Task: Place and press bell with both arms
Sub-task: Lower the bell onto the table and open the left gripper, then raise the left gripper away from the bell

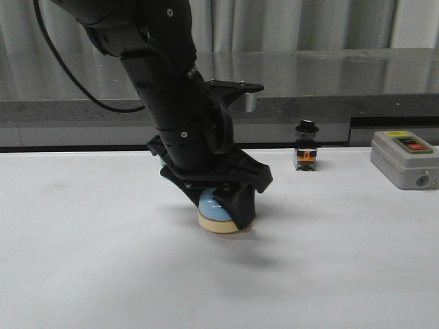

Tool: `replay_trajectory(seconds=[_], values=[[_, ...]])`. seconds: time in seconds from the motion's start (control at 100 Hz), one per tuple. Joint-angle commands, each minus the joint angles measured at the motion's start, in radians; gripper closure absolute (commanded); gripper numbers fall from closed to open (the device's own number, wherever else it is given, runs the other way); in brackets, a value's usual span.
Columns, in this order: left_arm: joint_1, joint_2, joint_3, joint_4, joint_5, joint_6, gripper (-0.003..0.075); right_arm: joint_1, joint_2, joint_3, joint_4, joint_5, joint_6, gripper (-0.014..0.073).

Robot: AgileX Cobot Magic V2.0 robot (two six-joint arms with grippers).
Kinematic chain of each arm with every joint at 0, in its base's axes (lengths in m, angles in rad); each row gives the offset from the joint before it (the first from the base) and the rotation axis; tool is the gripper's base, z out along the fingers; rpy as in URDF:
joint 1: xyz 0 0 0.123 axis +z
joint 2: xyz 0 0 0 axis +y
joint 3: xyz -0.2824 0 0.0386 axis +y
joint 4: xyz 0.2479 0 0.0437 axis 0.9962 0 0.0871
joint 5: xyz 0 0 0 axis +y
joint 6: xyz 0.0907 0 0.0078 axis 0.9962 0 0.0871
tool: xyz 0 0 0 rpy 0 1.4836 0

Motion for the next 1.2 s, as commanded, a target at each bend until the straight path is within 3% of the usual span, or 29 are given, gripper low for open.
replay_trajectory(seconds=[0.0,0.54,0.89,1.19], values=[[-0.006,-0.056,-0.027,-0.013,-0.024,-0.001,0.0382,-0.001,-0.019,-0.013,-0.012,-0.081,-0.001,0.0654],[-0.006,-0.056,-0.027,-0.022,-0.018,0.015,0.0121,-0.001,-0.019,-0.013,-0.012,-0.081,-0.001,0.0654],[-0.004,-0.067,-0.027,-0.029,-0.016,0.015,0.0111,-0.001,-0.019,-0.013,-0.012,-0.081,-0.001,0.0654],[-0.001,-0.226,-0.027,-0.031,-0.014,0.015,0.0111,-0.001,-0.019,-0.013,-0.012,-0.081,-0.001,0.0654]])
